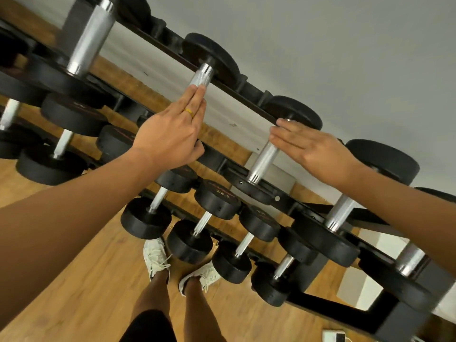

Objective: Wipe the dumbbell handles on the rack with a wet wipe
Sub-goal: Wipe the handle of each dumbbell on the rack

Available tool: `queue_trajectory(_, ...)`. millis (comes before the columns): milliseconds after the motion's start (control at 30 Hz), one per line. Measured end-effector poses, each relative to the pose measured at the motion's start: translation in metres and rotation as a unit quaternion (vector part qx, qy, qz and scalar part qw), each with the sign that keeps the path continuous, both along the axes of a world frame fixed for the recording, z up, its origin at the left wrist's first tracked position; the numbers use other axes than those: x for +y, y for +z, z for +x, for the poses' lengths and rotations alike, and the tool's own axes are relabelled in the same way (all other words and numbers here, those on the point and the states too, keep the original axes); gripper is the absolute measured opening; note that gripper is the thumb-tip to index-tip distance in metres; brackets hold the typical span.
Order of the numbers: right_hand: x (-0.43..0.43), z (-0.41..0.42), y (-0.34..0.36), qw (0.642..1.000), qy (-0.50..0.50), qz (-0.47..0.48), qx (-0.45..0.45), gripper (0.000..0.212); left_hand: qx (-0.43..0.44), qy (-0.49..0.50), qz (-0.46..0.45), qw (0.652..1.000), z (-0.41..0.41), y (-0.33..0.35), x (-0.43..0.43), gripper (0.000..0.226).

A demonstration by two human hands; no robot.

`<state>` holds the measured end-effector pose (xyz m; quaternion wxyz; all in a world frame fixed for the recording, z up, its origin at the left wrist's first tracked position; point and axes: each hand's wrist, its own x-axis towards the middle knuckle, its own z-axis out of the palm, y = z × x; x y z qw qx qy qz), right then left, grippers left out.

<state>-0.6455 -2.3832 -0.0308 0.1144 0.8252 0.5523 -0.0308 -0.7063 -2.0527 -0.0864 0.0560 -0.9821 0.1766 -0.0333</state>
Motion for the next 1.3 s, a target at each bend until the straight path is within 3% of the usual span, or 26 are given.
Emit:
queue_trajectory(67,0.004,-0.011,-0.003,1.000,0.003,-0.005,0.008,0.072,0.002,-0.002,-0.003,1.000,0.000,-0.001,0.000,0.077)
queue_trajectory(200,0.003,-0.034,-0.008,0.991,0.110,-0.066,0.029,0.089,0.003,0.001,-0.006,1.000,-0.001,0.000,-0.001,0.076)
queue_trajectory(267,0.002,-0.024,-0.003,0.993,0.092,-0.066,0.024,0.096,0.002,0.003,-0.009,1.000,-0.002,0.001,-0.001,0.076)
queue_trajectory(367,0.000,-0.012,0.002,0.999,0.002,-0.024,0.028,0.085,0.001,0.005,-0.013,1.000,-0.002,0.003,-0.002,0.076)
queue_trajectory(533,0.008,-0.037,-0.006,0.992,0.086,-0.077,0.052,0.096,-0.006,0.007,0.001,1.000,-0.003,0.003,-0.002,0.074)
queue_trajectory(600,0.006,-0.027,-0.005,0.996,0.047,-0.057,0.043,0.102,-0.010,0.008,0.002,1.000,-0.003,0.003,-0.002,0.074)
queue_trajectory(700,0.008,-0.024,-0.003,0.997,-0.050,-0.015,0.050,0.096,-0.008,0.011,0.007,1.000,-0.003,0.003,-0.002,0.074)
queue_trajectory(867,0.019,-0.056,-0.016,0.992,0.060,-0.069,0.086,0.095,-0.012,0.010,0.020,1.000,-0.003,0.004,-0.003,0.075)
queue_trajectory(1000,0.010,-0.009,0.006,0.993,-0.051,-0.008,0.102,0.092,-0.012,0.011,0.013,1.000,-0.003,0.003,-0.003,0.075)
queue_trajectory(1100,0.012,0.004,0.008,0.997,-0.020,0.001,0.073,0.071,-0.011,0.009,0.010,1.000,-0.003,0.004,-0.001,0.074)
queue_trajectory(1300,0.022,0.012,-0.003,0.998,-0.021,0.004,0.058,0.071,-0.005,0.001,-0.002,1.000,-0.001,0.000,0.000,0.076)
